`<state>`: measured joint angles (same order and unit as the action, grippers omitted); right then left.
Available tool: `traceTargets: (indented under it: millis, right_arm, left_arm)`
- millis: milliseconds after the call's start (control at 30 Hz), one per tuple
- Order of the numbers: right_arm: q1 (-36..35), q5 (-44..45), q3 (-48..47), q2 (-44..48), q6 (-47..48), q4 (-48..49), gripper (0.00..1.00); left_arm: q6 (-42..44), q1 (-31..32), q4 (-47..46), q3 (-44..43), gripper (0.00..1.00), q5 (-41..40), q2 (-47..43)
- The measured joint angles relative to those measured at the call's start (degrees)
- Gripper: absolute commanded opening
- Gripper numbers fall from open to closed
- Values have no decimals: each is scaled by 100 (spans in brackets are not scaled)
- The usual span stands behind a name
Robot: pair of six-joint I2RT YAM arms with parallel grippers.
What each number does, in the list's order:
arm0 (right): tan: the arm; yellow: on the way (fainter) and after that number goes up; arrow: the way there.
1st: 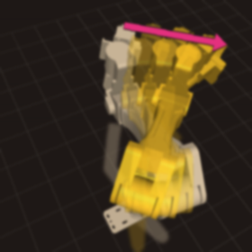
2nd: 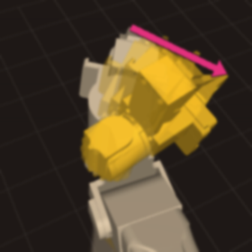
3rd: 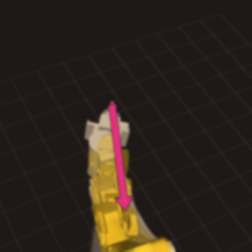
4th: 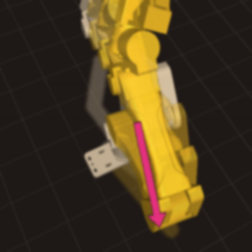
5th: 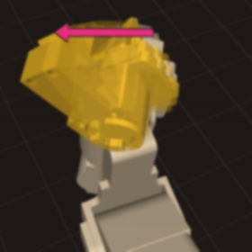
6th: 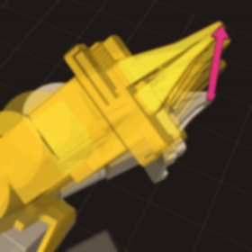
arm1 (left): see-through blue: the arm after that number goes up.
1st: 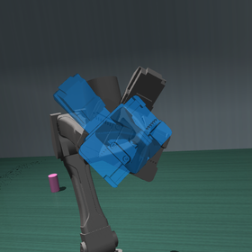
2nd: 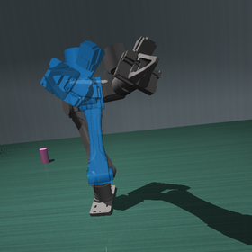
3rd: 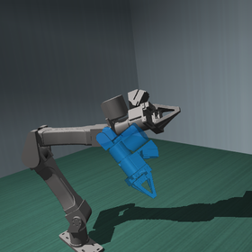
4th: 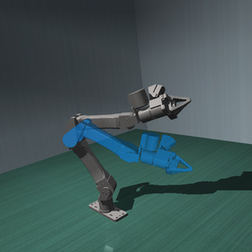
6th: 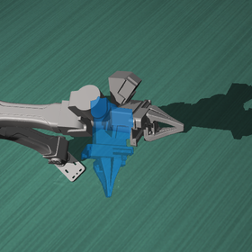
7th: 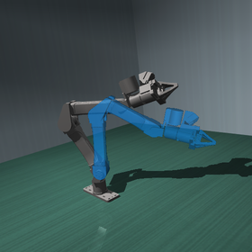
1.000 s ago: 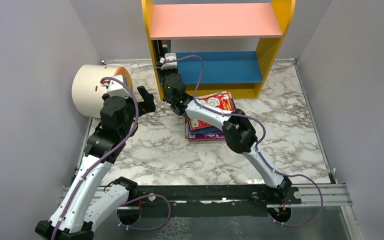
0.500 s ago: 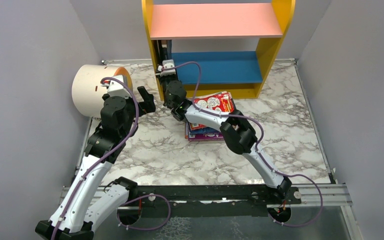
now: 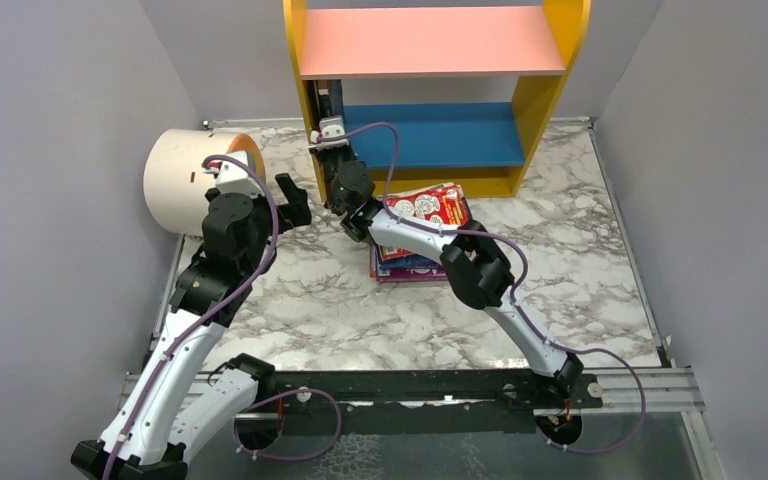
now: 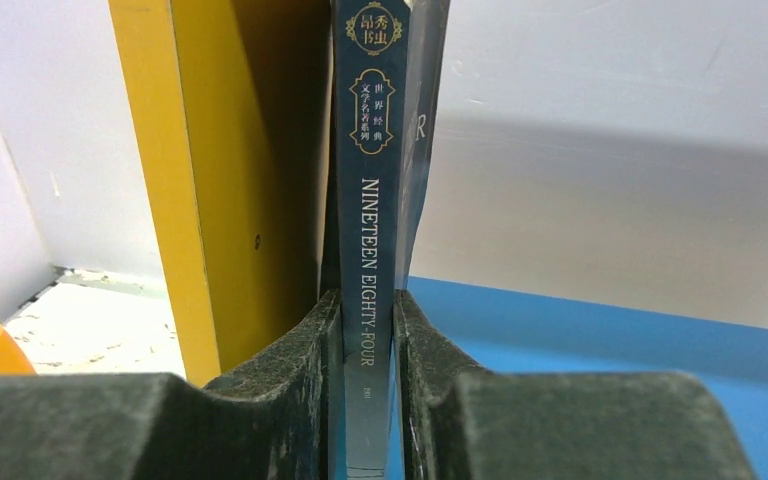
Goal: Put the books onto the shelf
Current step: Place the book on the shelf.
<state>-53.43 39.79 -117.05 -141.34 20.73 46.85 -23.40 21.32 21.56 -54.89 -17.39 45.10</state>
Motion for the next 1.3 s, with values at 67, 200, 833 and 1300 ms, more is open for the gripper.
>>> traceTargets:
  millis: [67, 200, 833, 1300]
  right_arm:
    - [0, 11, -24, -11, 111, 0, 17]
    - [-4, 37, -109, -79, 354, 35, 11]
    - [-13, 92, -170, -197, 743, 278, 1]
    - [-87, 306, -116, -251, 1228, 826, 1]
  left_arm:
    - [0, -2, 0, 4, 99, 2, 0]
    - [0, -26, 0, 7, 99, 0, 0]
    - [0, -26, 2, 9, 99, 0, -7]
    - [0, -37, 7, 48, 99, 0, -28]
